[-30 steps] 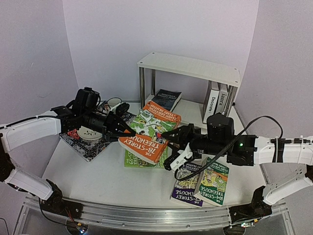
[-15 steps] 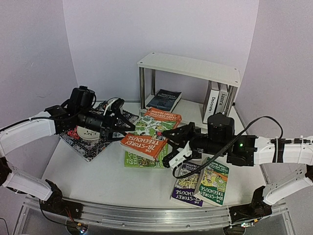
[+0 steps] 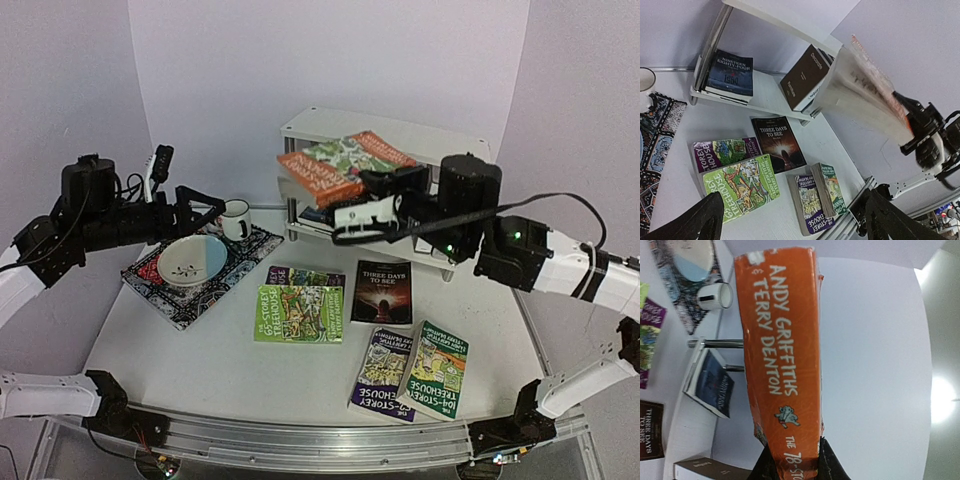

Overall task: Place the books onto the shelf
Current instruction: Pass from the left arm to the right, then place the book on the shelf.

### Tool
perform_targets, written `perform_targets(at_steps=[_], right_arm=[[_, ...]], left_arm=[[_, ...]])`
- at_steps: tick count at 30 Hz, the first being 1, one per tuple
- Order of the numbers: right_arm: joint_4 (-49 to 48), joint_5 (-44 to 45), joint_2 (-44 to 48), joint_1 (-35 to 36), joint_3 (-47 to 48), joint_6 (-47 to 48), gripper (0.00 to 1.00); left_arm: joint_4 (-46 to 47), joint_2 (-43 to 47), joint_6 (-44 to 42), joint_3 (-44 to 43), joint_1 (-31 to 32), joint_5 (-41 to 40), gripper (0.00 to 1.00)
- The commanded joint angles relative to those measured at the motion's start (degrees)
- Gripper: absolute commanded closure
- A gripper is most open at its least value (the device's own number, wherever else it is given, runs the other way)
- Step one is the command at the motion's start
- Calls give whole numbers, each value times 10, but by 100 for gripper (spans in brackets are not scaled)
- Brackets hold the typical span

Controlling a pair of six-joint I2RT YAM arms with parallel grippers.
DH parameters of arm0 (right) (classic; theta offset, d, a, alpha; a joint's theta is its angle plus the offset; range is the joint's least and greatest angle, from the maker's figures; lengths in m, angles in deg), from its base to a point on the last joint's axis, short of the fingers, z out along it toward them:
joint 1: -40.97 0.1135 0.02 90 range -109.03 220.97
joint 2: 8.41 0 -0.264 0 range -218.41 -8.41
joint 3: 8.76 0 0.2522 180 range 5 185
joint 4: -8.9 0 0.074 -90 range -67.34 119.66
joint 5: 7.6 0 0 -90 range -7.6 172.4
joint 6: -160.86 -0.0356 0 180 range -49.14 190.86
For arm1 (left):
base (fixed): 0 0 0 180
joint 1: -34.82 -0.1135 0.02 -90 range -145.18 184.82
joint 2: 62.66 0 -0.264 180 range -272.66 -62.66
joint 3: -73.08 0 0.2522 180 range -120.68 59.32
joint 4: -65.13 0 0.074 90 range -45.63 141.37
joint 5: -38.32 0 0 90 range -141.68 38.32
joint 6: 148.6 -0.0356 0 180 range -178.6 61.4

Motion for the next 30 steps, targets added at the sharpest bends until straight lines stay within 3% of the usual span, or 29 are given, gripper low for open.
perform_targets(at_steps=[1,8,15,20,30], right_arm=[[-86,109,-44,-19,151,-27,100],[-84,138,-129,-91,319,5,100],[-83,202,-217,-187,406,35,100],[-76,216,-251,-229,410,26,100],[112,310,-332,-274,501,-32,100]], left_arm=[[-11,12,-20,-16,-2,-62,0],[-11,8,-10,-6,-2,-52,0],[-12,16,-8,0,-2,-53,0],[-11,8,-7,0,-2,-45,0],[-11,1,-5,11,-2,-28,0]])
